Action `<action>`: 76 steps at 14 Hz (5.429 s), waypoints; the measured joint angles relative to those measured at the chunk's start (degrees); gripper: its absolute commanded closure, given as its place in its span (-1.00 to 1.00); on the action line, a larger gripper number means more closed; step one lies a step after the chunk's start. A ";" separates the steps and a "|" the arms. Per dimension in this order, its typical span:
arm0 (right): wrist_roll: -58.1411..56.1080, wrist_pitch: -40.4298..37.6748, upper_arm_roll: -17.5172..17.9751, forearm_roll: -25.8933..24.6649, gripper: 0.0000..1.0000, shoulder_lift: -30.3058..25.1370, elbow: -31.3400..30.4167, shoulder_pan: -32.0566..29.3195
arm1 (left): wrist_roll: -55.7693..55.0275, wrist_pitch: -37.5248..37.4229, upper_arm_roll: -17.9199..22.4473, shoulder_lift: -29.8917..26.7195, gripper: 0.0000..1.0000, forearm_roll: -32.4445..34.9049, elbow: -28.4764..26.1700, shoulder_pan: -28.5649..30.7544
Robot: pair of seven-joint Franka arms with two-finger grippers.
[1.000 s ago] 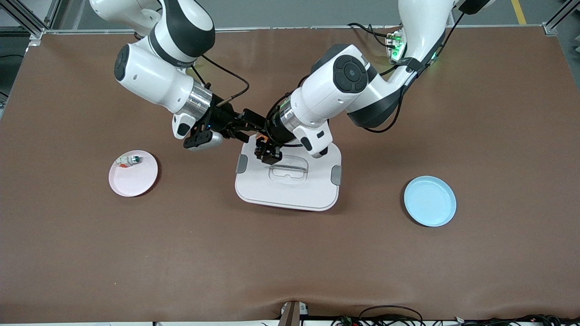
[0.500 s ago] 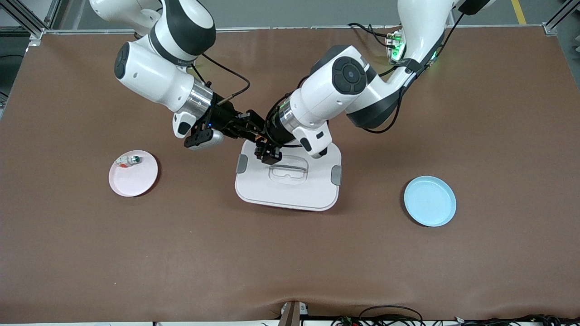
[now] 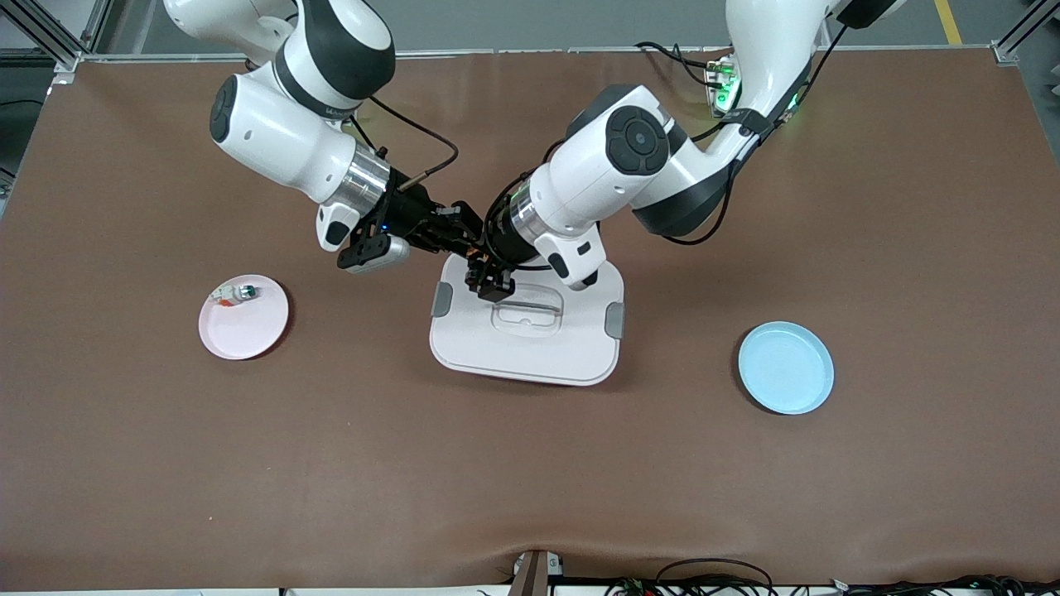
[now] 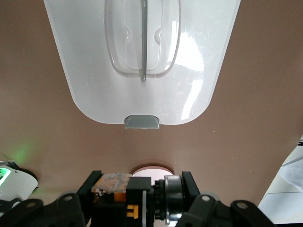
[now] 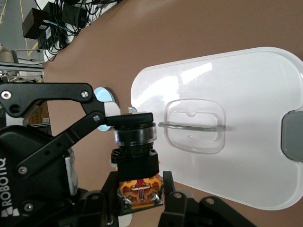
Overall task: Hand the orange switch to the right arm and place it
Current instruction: 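Close the right gripper on the switch's black cap, then open the left gripper and withdraw while the right gripper carries the switch, then lower the switch with the right gripper onto the pink plate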
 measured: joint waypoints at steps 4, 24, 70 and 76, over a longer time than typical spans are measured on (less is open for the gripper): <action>-0.12 -0.07 0.02 -0.03 1.00 0.05 -0.17 0.10 | 0.00 -0.01 0.00 -0.02 -1.00 0.00 0.47 0.05; -47.82 -12.25 -1.63 -33.40 1.00 0.11 -0.65 -8.61 | 43.31 -27.16 0.51 -10.92 -1.00 14.37 1.61 14.51; -98.75 19.11 -1.62 -48.39 1.00 10.76 -24.76 -38.85 | 115.04 -33.41 20.67 -33.60 -1.00 13.52 -14.83 24.66; -98.75 20.54 -1.17 -48.39 1.00 12.48 -24.56 -38.85 | 115.04 -34.72 20.67 -33.60 -1.00 13.52 -14.91 24.64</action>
